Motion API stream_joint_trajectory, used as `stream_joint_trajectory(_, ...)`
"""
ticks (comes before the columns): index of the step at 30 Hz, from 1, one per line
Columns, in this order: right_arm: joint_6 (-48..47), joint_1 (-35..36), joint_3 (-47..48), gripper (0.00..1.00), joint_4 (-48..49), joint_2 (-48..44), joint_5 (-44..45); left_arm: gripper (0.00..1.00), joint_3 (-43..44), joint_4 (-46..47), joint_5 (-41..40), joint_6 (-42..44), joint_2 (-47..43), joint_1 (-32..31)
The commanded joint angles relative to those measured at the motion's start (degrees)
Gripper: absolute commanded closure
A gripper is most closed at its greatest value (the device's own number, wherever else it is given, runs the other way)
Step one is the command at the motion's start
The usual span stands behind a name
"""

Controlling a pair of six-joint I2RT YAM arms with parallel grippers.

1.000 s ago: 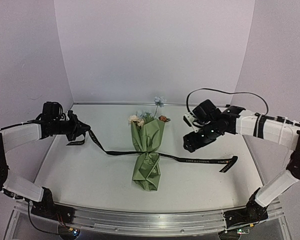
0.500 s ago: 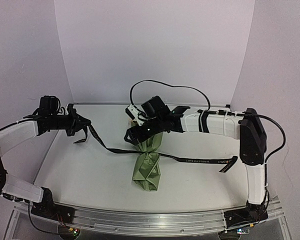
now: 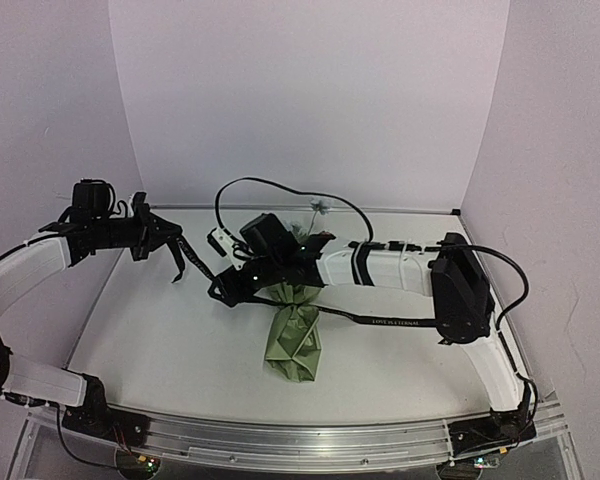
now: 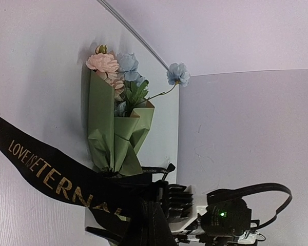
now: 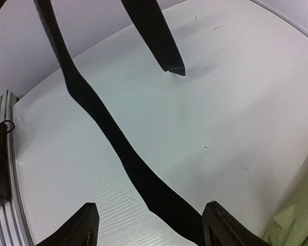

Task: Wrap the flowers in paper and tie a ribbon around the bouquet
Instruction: Cross the ribbon over the folded bouquet.

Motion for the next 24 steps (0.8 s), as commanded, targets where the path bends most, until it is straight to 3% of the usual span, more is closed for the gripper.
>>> stream_joint_trajectory(1,-0.2,1.0,4.6,0.33,3.0,3.1,3.0,1.00,3.0,-0.4,1.3,-0.3,-1.7,-0.3)
stream_joint_trajectory(16,0.6,1.6,3.7,0.65,5.0,1.9,8.2,1.00,1.5,-1.1,0.4,0.6,-1.8,-0.3)
stream_joint_trajectory(24,1.6,1.6,5.4,0.68,5.2,2.4,8.0,1.00,1.2,-1.5,0.2,0.8,-1.7,-0.4)
